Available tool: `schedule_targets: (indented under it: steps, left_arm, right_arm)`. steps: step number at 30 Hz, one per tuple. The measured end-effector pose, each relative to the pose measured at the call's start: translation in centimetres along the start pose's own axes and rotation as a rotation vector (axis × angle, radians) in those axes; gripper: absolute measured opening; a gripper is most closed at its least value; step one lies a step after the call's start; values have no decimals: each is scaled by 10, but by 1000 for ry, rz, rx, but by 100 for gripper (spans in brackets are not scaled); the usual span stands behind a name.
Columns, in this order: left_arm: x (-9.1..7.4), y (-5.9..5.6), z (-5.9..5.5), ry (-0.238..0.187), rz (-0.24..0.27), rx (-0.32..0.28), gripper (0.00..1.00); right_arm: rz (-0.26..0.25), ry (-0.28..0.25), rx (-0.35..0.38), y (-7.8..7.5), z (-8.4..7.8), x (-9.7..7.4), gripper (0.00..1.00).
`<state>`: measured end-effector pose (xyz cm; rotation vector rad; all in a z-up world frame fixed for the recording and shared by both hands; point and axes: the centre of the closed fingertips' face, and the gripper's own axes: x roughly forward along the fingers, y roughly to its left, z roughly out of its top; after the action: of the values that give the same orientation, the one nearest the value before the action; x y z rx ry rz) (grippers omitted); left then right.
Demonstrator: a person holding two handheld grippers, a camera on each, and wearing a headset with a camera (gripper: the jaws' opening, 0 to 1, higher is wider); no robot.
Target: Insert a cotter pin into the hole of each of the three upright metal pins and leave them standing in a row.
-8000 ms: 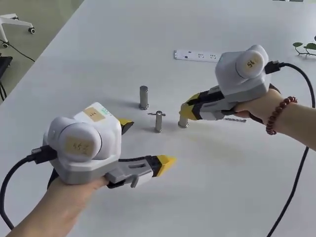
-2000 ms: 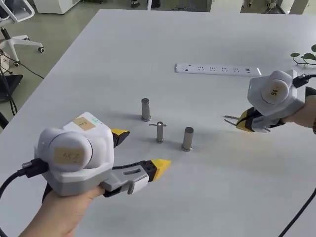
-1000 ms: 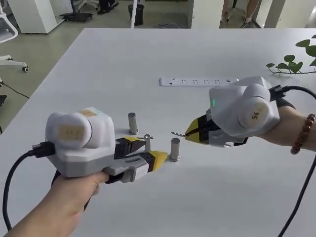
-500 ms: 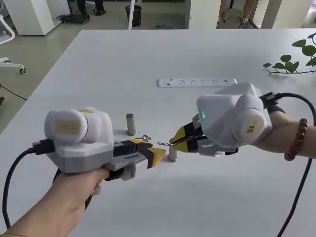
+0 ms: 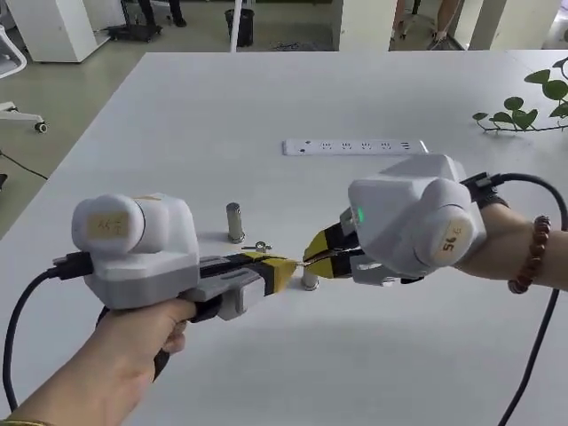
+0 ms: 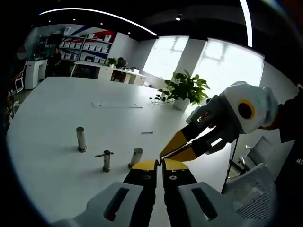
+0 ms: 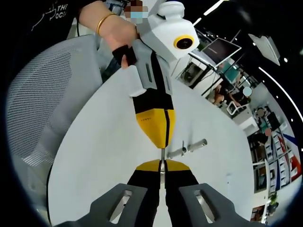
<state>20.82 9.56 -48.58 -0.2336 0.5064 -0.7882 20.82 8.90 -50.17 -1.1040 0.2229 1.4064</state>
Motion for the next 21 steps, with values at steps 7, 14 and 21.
schedule_targets:
  steps: [7, 14, 21]
  left_arm:
    - [0, -2, -1, -5, -9, -22, 1]
    - [-1, -4, -1, -10, -10, -5, 1]
    - [-1, -4, -2, 7, -7, 21, 0]
  right_arm:
    - [-7, 0, 2, 1, 1, 1, 0]
    - [-16, -7, 31, 1, 1, 1, 0]
    - [2, -21, 135, 2, 1, 2, 0]
